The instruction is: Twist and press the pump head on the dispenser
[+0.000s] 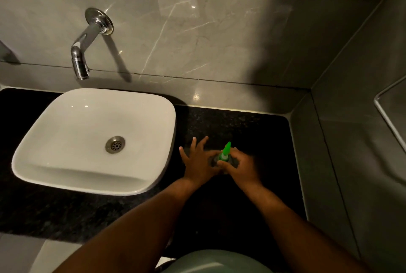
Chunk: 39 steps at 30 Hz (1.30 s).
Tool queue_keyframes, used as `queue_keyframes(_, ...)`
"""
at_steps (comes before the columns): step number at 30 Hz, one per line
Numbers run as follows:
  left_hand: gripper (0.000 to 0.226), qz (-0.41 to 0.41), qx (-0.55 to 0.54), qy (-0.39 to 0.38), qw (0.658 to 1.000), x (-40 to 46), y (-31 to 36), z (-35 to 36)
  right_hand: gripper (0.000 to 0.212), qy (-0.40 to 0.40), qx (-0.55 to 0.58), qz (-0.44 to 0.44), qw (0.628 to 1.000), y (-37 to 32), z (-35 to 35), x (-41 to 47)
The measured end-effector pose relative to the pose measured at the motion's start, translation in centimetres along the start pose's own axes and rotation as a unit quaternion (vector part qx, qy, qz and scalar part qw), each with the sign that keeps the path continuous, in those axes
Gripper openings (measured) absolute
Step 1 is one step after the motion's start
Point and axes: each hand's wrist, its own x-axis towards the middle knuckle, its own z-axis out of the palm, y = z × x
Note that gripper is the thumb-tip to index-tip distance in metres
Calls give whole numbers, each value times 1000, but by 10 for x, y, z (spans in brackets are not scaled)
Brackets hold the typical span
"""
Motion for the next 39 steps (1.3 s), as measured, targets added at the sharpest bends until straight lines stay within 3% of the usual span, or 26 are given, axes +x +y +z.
queue_keyframes(3, 59, -22, -8, 4, 1000, -1, 0, 5, 82, -7, -94, -8, 996, -4, -20, -8)
queue_keyframes(5, 65, -27, -27, 11, 999, -3, 0, 9, 86, -7, -166, -66, 984, -10, -38, -11)
queue_keyframes(10, 73, -16, -39, 5, 999, 0, -3, 10, 64, -106, -361, -233, 897, -43, -58, 7)
queue_keyframes(13, 73, -8, -24, 0, 1000, 2, -6, 10, 59, -183, -473, -240, 828, -63, -61, 18)
queue_keyframes(16, 72, -9, -24, 3, 1000, 0, -5, 11, 34, -173, -578, -242, 760, -82, -61, 21)
queue_keyframes(18, 70, -11, -26, 1, 1000, -1, -5, 10, 29, -151, -573, -181, 785, -90, -57, 21)
queue_keyframes(21, 67, -9, -7, -12, 1000, 1, -5, 7, 31, -104, -395, -20, 913, -90, -50, 14)
queue_keyframes(24, 67, -14, -4, -28, 1000, 2, -3, 4, 26, -57, -260, 66, 962, -87, -41, 7)
queue_keyframes(29, 68, -25, 4, -45, 999, 2, 0, 0, 10, -42, -104, 161, 981, -86, -33, 6)
queue_keyframes(39, 65, -24, 4, -67, 997, 3, 6, -7, 17, -23, -48, 150, 987, -82, -33, 2)
